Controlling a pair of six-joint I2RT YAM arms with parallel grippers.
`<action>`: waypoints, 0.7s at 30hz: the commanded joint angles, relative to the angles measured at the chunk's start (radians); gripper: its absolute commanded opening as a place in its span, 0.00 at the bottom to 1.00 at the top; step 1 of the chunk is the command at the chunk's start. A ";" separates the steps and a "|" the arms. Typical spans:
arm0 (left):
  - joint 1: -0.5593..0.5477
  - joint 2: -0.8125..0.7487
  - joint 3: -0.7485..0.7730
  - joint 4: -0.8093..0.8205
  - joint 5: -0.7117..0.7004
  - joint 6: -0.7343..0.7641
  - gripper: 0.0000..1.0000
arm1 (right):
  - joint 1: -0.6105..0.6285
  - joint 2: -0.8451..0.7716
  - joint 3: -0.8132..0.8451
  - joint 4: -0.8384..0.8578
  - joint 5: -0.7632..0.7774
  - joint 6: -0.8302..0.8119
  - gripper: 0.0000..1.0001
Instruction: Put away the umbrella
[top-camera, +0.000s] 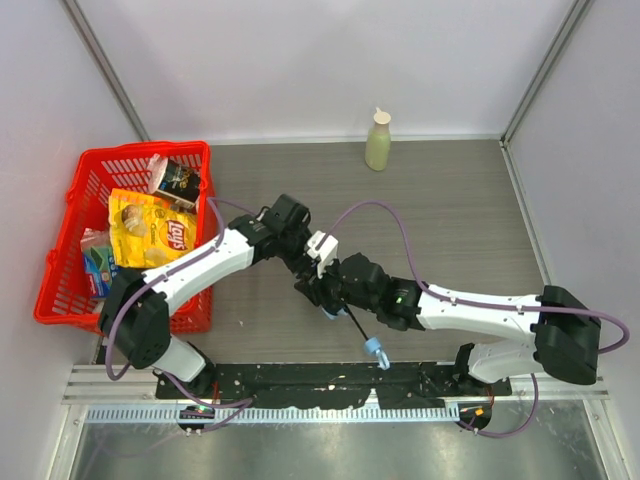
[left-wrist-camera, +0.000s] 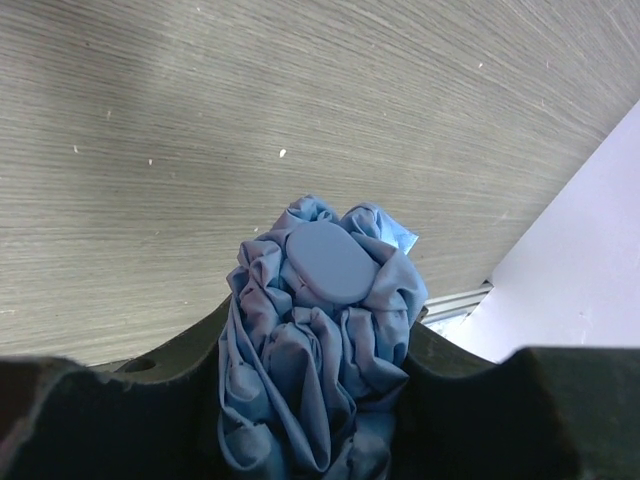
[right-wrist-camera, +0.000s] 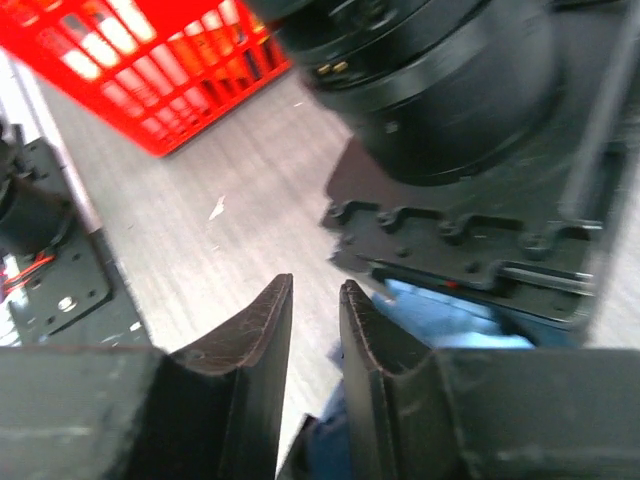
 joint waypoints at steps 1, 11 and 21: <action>-0.009 -0.085 0.104 0.078 0.053 -0.002 0.00 | -0.012 0.001 -0.051 -0.158 -0.201 0.118 0.34; -0.011 -0.152 0.209 0.115 -0.291 0.369 0.00 | -0.069 -0.479 0.021 -0.377 -0.087 0.303 0.64; -0.086 -0.307 -0.033 0.723 -0.486 0.930 0.00 | -0.072 -0.665 0.058 -0.655 0.337 0.376 0.68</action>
